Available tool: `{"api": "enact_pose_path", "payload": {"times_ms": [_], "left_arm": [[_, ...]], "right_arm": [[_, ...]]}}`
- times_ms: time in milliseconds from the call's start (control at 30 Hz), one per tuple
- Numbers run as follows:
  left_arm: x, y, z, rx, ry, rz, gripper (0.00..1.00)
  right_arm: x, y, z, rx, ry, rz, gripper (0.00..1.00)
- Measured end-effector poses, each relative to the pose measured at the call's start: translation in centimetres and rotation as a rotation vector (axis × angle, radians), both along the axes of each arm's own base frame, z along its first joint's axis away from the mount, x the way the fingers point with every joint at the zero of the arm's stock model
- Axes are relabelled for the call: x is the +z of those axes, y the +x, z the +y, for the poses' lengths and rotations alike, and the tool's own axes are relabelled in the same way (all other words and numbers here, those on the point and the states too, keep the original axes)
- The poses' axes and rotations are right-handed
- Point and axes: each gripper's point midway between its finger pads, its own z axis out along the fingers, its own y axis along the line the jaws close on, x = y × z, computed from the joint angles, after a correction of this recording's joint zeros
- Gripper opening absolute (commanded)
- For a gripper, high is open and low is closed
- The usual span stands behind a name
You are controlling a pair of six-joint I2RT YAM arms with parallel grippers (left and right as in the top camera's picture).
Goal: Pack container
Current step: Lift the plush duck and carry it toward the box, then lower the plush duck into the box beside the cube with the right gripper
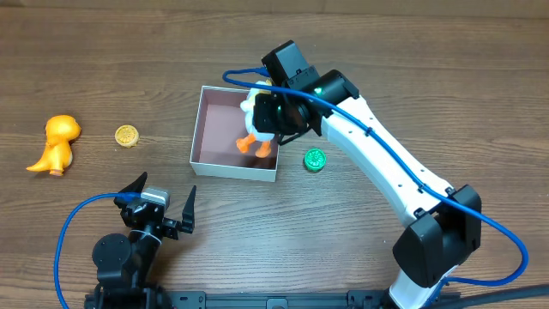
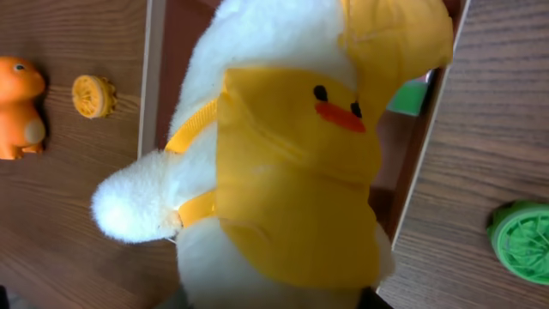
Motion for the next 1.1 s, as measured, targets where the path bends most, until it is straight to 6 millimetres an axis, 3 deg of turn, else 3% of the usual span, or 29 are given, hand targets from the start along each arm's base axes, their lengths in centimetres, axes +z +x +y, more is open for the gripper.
{"api": "enact_pose_path", "payload": {"times_ms": [333,733,833,1000,1100], "left_arm": [[0.0,0.0,0.0,0.0,0.0,0.0,1.0],[0.0,0.0,0.0,0.0,0.0,0.0,1.0],[0.0,0.0,0.0,0.0,0.0,0.0,1.0],[0.0,0.0,0.0,0.0,0.0,0.0,1.0],[0.0,0.0,0.0,0.0,0.0,0.0,1.0]], "right_arm": [[-4.5,-0.7,-1.1,-0.015,-0.053,0.029,0.28],[-4.6,-0.5,-1.0,-0.017,-0.049,0.018,0.5],[-4.5,-0.3,-0.9,-0.016,-0.044,0.012,0.5],[-4.4,-0.3,-0.5,-0.012,-0.037,0.002,0.36],[-4.3,-0.6,0.0,0.004,-0.036,-0.001,0.36]]}}
